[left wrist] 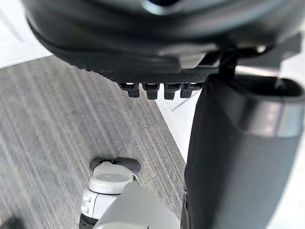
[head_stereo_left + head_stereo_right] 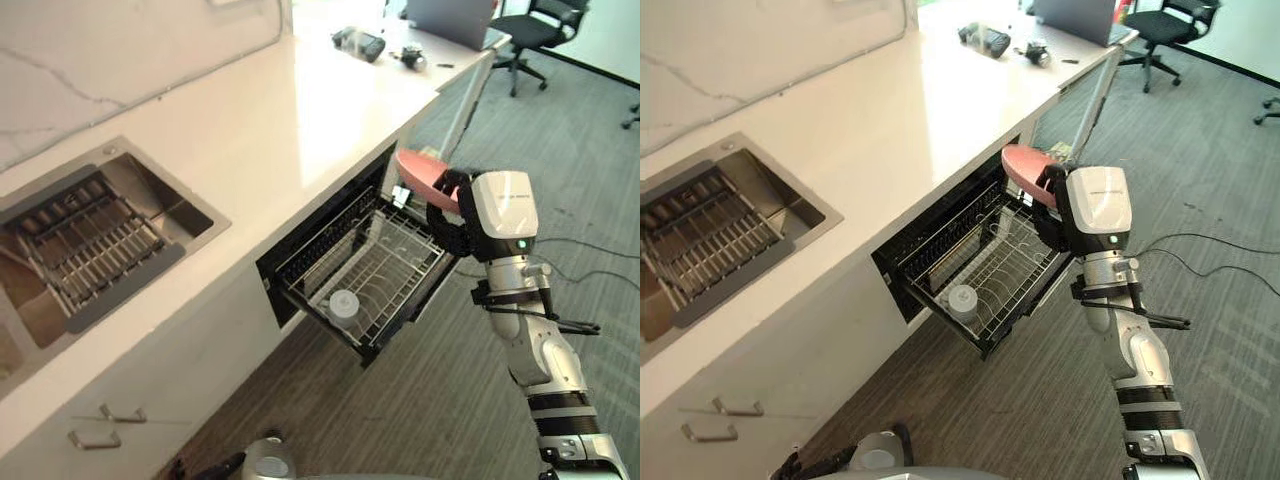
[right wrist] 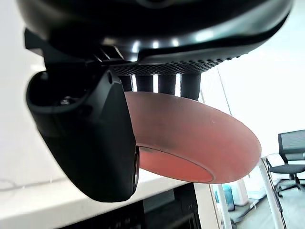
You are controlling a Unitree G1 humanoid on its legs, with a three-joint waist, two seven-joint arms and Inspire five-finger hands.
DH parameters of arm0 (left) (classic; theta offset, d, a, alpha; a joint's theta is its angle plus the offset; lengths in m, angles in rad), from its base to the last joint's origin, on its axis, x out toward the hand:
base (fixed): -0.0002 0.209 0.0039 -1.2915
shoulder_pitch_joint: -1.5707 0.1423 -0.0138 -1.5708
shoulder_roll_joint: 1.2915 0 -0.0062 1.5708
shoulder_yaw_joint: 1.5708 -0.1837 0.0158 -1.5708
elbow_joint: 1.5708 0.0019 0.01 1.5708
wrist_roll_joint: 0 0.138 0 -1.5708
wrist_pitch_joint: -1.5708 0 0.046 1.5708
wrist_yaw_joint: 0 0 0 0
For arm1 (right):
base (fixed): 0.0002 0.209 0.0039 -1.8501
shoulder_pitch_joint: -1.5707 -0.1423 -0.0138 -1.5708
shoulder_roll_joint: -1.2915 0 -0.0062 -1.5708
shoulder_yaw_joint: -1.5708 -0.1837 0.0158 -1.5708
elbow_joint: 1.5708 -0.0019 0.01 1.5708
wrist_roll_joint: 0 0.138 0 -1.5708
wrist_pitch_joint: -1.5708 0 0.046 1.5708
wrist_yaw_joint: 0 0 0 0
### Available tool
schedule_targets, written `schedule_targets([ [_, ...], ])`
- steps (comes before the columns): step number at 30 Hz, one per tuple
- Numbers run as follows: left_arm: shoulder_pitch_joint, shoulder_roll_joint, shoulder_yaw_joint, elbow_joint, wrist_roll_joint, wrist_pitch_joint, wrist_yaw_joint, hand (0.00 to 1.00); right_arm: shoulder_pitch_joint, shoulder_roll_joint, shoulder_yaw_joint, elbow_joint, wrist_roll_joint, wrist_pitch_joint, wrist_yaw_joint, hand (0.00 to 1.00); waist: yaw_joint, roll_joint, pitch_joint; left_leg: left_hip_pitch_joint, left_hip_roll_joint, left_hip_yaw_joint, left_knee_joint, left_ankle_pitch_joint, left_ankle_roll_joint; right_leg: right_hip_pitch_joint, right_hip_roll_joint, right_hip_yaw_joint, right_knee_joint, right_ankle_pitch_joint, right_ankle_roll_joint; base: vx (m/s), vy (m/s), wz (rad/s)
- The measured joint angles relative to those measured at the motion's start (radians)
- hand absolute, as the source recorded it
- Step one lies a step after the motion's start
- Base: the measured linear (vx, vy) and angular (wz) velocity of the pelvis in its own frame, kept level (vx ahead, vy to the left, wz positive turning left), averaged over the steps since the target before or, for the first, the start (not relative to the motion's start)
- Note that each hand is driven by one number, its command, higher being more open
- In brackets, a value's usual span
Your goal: Walk over to the sink, pick up the cup, carry it to the dishwasher, place the cup inside the dishwasher, then close the dishwasher door
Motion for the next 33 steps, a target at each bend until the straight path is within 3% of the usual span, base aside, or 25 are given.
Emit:
schedule_targets([
  [4,-0.040,-0.003,-0.004,-0.011,-0.011,-0.045,-0.016,1.00,-0.163,-0.014,0.044,0.142,0.000,0.021,-0.015,0.00,0.011,0.011,0.079,-0.085,0.004,-0.041,-0.026,0.046,0.000,-0.068,0.024,-0.027,-0.016,-0.006,0.009,-0.11,-0.064,0.21],
  [6,-0.065,0.001,-0.018,-0.045,-0.032,-0.064,-0.041,1.00,-0.298,-0.040,0.079,0.230,0.003,0.059,-0.044,0.00,0.015,0.018,0.158,-0.144,-0.013,-0.050,-0.050,0.083,0.015,-0.124,0.020,-0.041,-0.025,-0.007,0.010,-0.16,0.005,0.14],
  [9,-0.099,0.004,-0.030,-0.071,-0.068,-0.068,-0.063,1.00,-0.416,-0.076,0.128,0.313,0.026,0.112,-0.050,0.00,0.026,0.017,0.228,-0.211,-0.035,-0.067,-0.063,0.114,0.035,-0.172,0.015,-0.052,-0.051,0.001,0.023,-0.13,0.060,0.21],
  [12,-0.164,0.018,-0.052,-0.062,-0.067,-0.036,-0.026,1.00,-0.512,-0.089,0.178,0.375,0.123,0.155,-0.050,0.00,0.041,0.014,0.277,-0.275,-0.044,-0.084,-0.064,0.135,0.045,-0.223,0.014,-0.060,-0.061,0.006,0.031,-0.07,0.087,0.14],
  [18,-0.199,0.022,-0.168,-0.038,-0.127,-0.001,-0.018,1.00,-0.573,-0.096,0.226,0.518,0.218,0.181,-0.034,0.00,0.051,0.022,0.303,-0.326,-0.067,-0.106,-0.067,0.147,0.057,-0.254,0.006,-0.068,-0.079,0.018,0.042,-0.02,0.106,0.13],
  [19,-0.199,0.025,-0.183,-0.040,-0.140,-0.002,-0.018,1.00,-0.580,-0.100,0.240,0.533,0.217,0.182,-0.028,1.00,0.051,0.027,0.306,-0.332,-0.068,-0.107,-0.068,0.149,0.059,-0.260,0.006,-0.068,-0.082,0.021,0.044,-0.01,0.096,0.01],
  [23,-0.205,0.028,-0.220,-0.039,-0.179,0.011,-0.019,1.00,-0.587,-0.117,0.257,0.562,0.215,0.205,-0.017,1.00,0.051,0.050,0.318,-0.334,-0.075,-0.128,-0.091,0.163,0.060,-0.267,0.007,-0.069,-0.088,0.025,0.045,-0.01,0.096,0.00],
  [28,-0.205,0.028,-0.222,-0.038,-0.180,0.012,-0.026,1.00,-0.592,-0.139,0.255,0.571,0.259,0.245,-0.011,1.00,0.049,0.052,0.318,-0.333,-0.076,-0.152,-0.104,0.173,0.052,-0.263,0.012,-0.075,-0.094,0.025,0.045,0.00,0.081,0.04],
  [30,-0.205,0.027,-0.220,-0.032,-0.185,0.017,-0.030,1.00,-0.559,-0.134,0.219,0.508,0.406,0.246,0.039,1.00,0.043,0.054,0.318,-0.310,-0.079,-0.155,-0.109,0.175,0.051,-0.242,0.010,-0.074,-0.095,0.025,0.045,0.01,0.085,0.02],
  [33,-0.204,0.026,-0.212,-0.022,-0.182,0.022,-0.030,1.00,-0.467,-0.097,0.145,0.354,0.481,0.243,0.090,1.00,0.034,0.054,0.316,-0.261,-0.081,-0.155,-0.125,0.176,0.049,-0.204,0.008,-0.065,-0.094,0.025,0.045,0.01,0.069,-0.01],
])
